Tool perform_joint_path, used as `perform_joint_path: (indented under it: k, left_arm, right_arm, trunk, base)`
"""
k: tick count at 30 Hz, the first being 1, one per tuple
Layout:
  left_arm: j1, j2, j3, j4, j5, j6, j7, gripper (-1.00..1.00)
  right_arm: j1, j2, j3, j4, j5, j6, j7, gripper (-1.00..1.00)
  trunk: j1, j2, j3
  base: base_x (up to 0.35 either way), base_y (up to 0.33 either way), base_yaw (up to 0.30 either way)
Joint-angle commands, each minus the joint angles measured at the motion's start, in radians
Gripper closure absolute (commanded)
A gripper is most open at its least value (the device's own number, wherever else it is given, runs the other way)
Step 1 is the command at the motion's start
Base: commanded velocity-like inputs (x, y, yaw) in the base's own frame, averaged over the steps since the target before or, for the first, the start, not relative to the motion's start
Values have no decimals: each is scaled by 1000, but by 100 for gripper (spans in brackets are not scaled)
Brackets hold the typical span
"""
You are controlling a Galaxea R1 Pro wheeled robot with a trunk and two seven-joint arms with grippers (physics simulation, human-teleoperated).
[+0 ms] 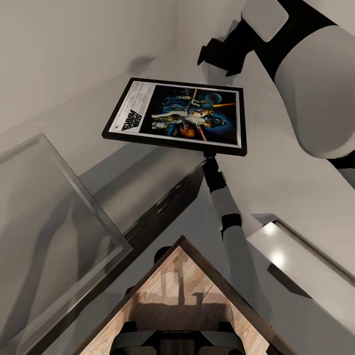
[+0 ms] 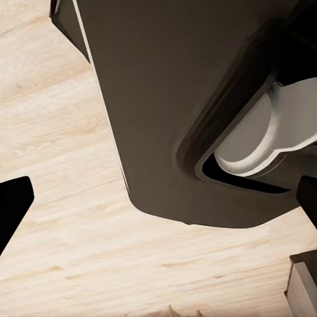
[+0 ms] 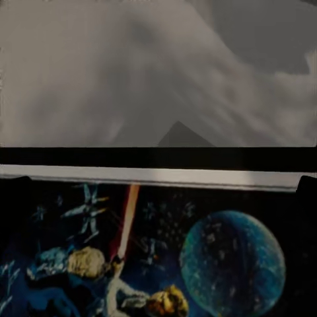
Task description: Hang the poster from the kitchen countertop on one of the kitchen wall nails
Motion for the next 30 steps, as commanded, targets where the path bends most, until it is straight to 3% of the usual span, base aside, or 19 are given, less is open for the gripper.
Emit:
perform_joint_path:
  k: [1,18,30]
  left_arm:
    - [1,0,2,-1,3,1,-4,-100]
    - [1,0,1,-1,3,1,-4,-100]
    - [1,0,1,-1,3,1,-4,-100]
  right_arm:
    - [0,0,-1,-3,-9,2,-9,-100]
    - [-7,-1,-1,9,-9,2,-5,-100]
    - [-7,-1,-1,-33,-10,-76,4,-100]
  trunk:
    - [0,0,0]
    - [0,0,0]
    - [0,0,0]
  base:
    - [0,0,0]
    - [0,0,0]
    - [0,0,0]
